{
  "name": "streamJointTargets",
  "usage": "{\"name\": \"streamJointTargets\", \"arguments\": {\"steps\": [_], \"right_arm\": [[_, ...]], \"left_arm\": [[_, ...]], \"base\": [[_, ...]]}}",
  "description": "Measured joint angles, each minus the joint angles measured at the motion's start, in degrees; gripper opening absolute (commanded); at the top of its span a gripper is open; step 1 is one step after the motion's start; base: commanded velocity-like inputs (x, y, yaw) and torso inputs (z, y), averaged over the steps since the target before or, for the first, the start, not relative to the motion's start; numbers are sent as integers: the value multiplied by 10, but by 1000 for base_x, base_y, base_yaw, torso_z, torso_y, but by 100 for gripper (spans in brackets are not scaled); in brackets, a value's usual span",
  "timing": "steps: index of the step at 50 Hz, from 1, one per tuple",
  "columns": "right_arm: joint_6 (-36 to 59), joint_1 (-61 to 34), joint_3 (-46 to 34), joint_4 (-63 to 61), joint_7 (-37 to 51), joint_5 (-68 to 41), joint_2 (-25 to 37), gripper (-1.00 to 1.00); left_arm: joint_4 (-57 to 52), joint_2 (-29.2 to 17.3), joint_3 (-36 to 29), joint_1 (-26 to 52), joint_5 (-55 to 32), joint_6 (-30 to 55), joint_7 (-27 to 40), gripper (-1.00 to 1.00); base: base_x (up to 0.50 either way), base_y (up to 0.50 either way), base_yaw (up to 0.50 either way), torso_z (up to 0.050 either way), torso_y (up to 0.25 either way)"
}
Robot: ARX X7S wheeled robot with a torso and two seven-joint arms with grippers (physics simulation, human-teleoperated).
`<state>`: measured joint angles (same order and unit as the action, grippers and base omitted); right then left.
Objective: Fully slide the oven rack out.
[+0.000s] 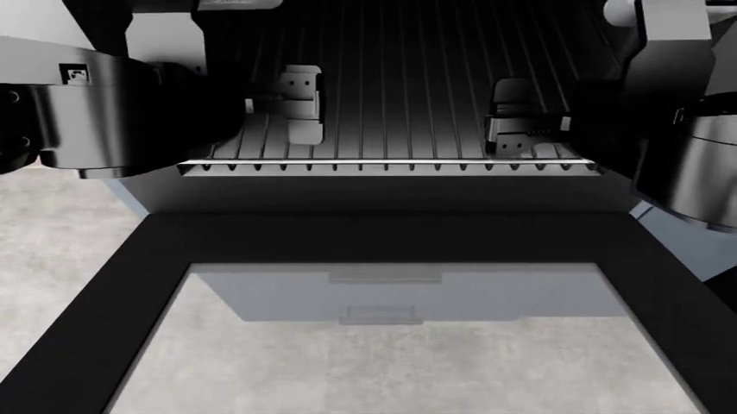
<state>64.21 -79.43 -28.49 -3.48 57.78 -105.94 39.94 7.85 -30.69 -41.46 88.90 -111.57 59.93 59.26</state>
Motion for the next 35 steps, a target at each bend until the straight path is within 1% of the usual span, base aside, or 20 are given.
{"name": "streamJointTargets", "arguments": {"steps": [10,20,35], "right_arm": [[8,-12,-21,45,-35,45,-12,100],[25,-18,-42,78,-36,54,-19,100],[46,-43,-60,134,-49,70,-36,100]], "left_arm": [[42,10,-18,10,21,14,-29,100],[60,12,-30,7,29,23,-42,100],[66,8,-18,-3,39,8,-59,100]], "base": [[0,0,0,0,0],[0,0,0,0,0],[0,0,0,-1,-6]]}}
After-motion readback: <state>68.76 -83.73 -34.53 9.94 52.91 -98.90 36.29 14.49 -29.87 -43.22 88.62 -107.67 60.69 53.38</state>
